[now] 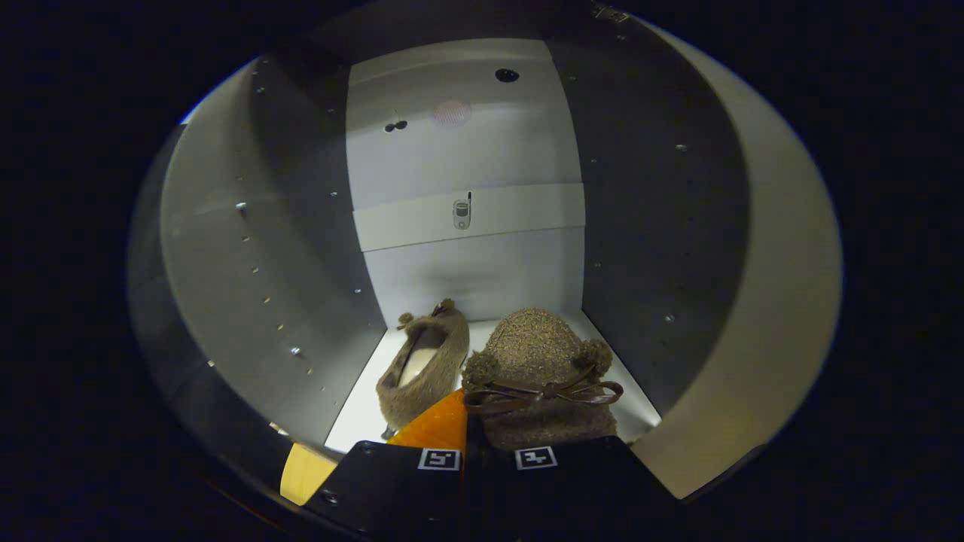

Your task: Open the shoe cabinet door, grab the shoes and put them into the shoe cabinet, then close the shoe cabinet door.

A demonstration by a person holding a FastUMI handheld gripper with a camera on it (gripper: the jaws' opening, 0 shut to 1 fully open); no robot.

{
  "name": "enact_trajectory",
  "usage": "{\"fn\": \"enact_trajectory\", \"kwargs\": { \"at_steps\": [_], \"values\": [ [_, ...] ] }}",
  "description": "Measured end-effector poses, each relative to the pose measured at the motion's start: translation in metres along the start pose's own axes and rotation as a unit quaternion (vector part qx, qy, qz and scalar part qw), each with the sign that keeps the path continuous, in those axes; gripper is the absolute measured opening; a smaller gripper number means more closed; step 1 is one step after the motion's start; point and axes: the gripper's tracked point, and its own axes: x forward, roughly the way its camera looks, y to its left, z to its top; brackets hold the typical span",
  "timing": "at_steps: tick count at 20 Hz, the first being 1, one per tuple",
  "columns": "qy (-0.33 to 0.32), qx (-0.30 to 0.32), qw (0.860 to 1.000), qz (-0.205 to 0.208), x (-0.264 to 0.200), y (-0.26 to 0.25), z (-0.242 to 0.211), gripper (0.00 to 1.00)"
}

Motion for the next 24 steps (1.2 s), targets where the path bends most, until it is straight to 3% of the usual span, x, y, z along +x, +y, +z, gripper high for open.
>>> {"fn": "enact_trajectory", "kwargs": {
  "at_steps": [10, 15, 17, 18, 19, 20, 24],
  "values": [
    [0.048, -0.022, 0.997, -0.053, 0.129, -0.038, -0.004, 0.12],
    [0.076, -0.001, 0.994, -0.072, 0.151, -0.038, -0.014, 0.12],
    [0.095, 0.016, 0.993, -0.068, 0.145, -0.033, -0.019, 0.18],
    [0.101, 0.02, 0.993, -0.064, 0.143, -0.03, -0.02, 0.21],
    [0.103, 0.023, 0.992, -0.062, 0.139, -0.029, -0.02, 0.34],
    [0.108, 0.023, 0.992, -0.057, 0.132, -0.026, -0.019, 0.4],
    [0.106, 0.003, 0.994, -0.036, 0.096, -0.016, -0.015, 0.8]
  ]
}}
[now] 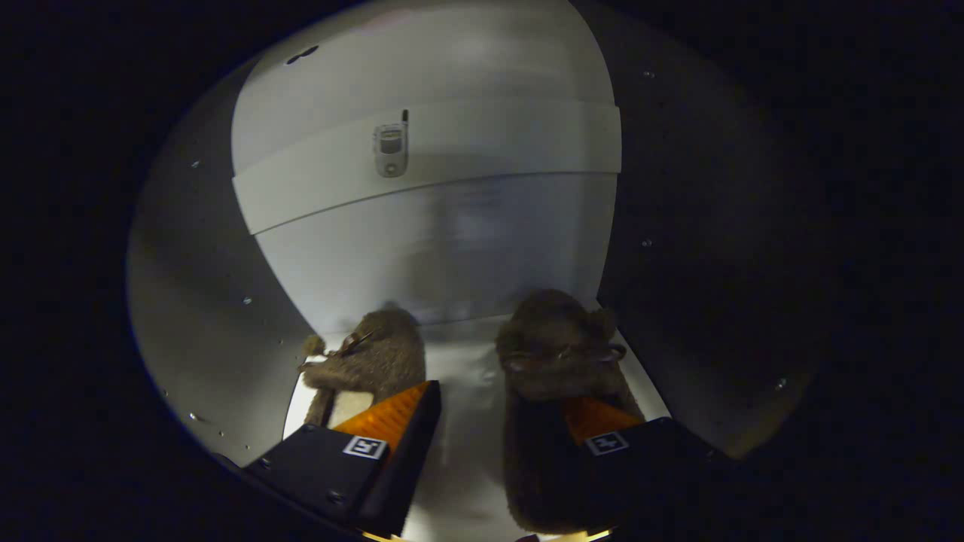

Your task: Open the shoe cabinet door, grab the shoes and put them into the shoe cabinet, then close the shoe cabinet door.

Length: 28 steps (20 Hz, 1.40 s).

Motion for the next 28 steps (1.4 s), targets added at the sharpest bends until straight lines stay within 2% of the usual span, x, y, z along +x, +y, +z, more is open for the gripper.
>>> {"fn": "enact_trajectory", "kwargs": {
  "at_steps": [2, 10, 13, 17, 21, 23, 28],
  "values": [
    [-0.012, 0.001, 1.0, 0.001, -0.019, -0.003, 0.001, 0.99],
    [-0.088, 0.037, 0.995, 0.015, -0.107, -0.018, 0.02, 0.99],
    [-0.142, 0.024, 0.99, 0.013, -0.152, -0.022, 0.031, 0.99],
    [-0.239, 0.0, 0.971, -0.012, -0.233, -0.03, 0.045, 0.99],
    [-0.329, -0.023, 0.943, -0.037, -0.325, -0.039, 0.051, 0.98],
    [-0.361, -0.025, 0.931, -0.036, -0.376, -0.041, 0.048, 0.98],
    [-0.407, -0.035, 0.912, -0.031, -0.483, -0.055, 0.03, 0.98]
  ]
}}
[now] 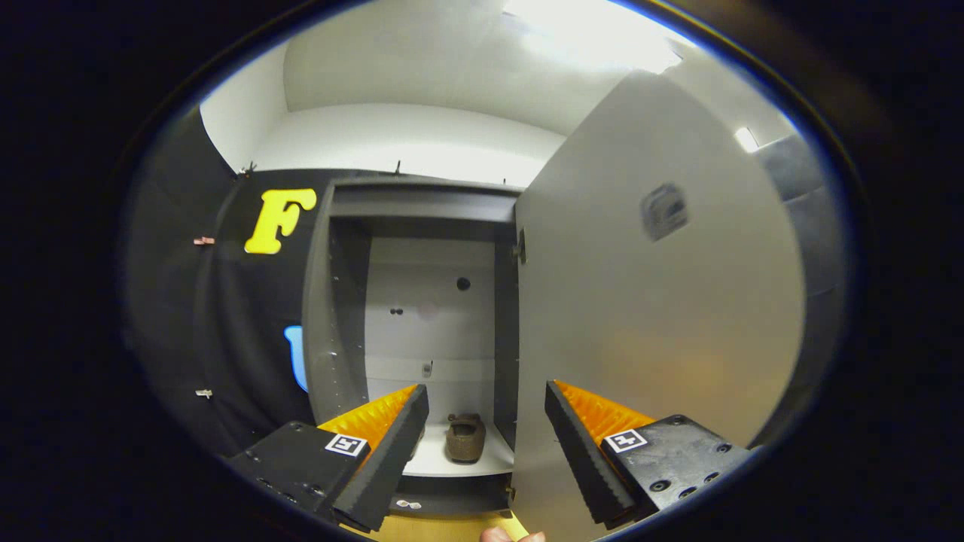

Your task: Open the shoe cabinet door, grab the shoes and put them into the shoe cabinet, then close the shoe cabinet door.

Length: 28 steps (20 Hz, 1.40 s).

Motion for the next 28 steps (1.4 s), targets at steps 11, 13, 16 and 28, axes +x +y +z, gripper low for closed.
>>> {"fn": "enact_trajectory", "kwargs": {
  "at_steps": [11, 13, 16, 28],
  "values": [
    [-0.027, 0.003, 0.997, -0.073, -0.105, -0.142, 0.073, 0.97],
    [-0.017, 0.011, 0.994, -0.111, -0.111, -0.187, 0.07, 0.97],
    [0.001, 0.002, 0.984, -0.176, -0.123, -0.261, 0.053, 0.97],
    [0.131, 0.066, 0.971, -0.188, -0.04, -0.323, -0.089, 0.98]
  ]
}}
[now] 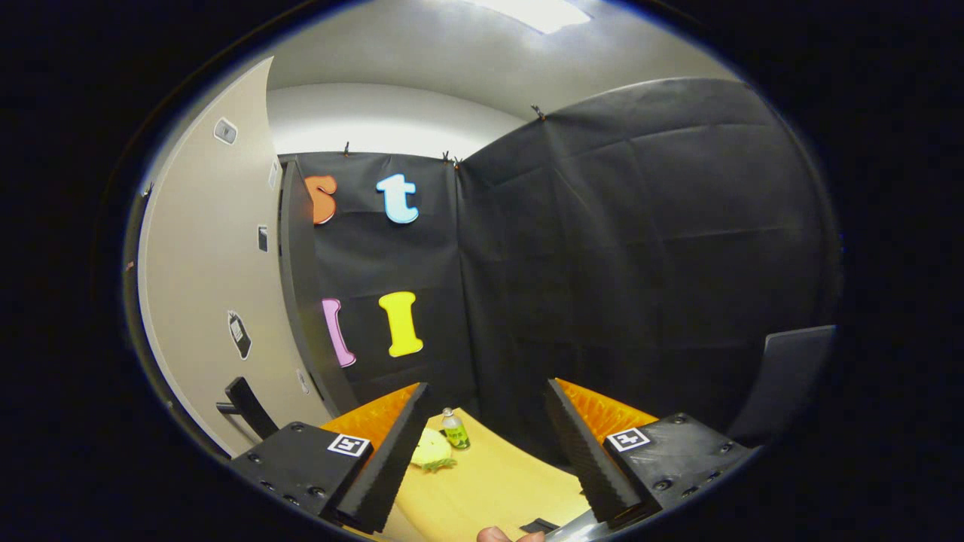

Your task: Open the shoe cabinet door, grab the shoes and put them into the shoe cabinet, then close the shoe cabinet door.

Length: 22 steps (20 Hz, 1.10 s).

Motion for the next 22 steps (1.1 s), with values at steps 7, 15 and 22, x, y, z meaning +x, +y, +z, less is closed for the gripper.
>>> {"fn": "enact_trajectory", "kwargs": {
  "at_steps": [7, 15, 22],
  "values": [
    [0.021, -0.016, 0.999, 0.048, 0.0, 0.042, -0.024, 0.98],
    [0.019, -0.032, 0.998, 0.042, -0.003, 0.046, -0.031, 0.97],
    [0.023, -0.038, 0.996, 0.075, -0.022, 0.077, -0.036, 0.97]
  ]
}}
